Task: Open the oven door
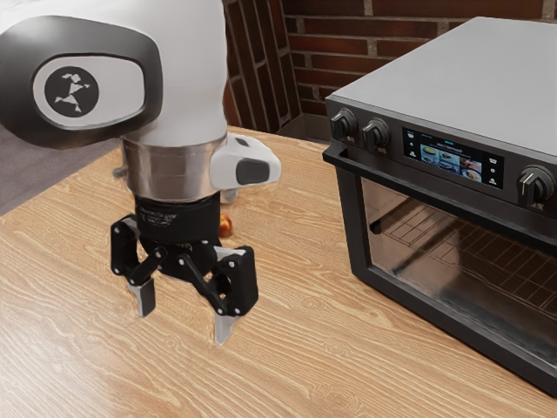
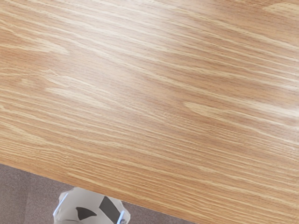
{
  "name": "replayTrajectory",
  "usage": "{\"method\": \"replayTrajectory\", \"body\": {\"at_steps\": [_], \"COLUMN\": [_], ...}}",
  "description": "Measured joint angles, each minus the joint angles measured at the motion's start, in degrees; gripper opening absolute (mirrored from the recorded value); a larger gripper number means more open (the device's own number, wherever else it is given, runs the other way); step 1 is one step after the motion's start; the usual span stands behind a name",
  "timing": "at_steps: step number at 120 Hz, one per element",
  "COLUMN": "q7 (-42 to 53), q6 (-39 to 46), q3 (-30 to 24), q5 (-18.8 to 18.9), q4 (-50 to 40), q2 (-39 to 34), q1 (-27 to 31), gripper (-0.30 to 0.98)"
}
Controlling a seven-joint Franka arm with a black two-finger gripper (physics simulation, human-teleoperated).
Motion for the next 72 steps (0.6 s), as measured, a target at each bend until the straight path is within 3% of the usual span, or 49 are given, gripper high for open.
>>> {"method": "replayTrajectory", "body": {"at_steps": [15, 32, 40, 48, 61, 72], "q7": [-6.28, -12.07, -14.11, -15.81, -23.1, -28.48], "q6": [7.05, 11.47, 18.23, 26.45, 39.97, 48.34], "q3": [4.0, 5.97, 6.64, 6.58, 6.56, 6.55], "q5": [-1.27, 0.91, 0.22, -4.66, -13.18, -14.58], "q4": [-0.12, 2.51, -10.43, -19.35, -22.53, -22.29], "q2": [0.07, 0.17, -11.46, -17.75, -15.61, -13.13], "q1": [-0.17, -0.42, 0.67, 3.87, 3.36, 2.62], "gripper": [0.69, 0.69, 0.69, 0.68, 0.69, 0.68]}}
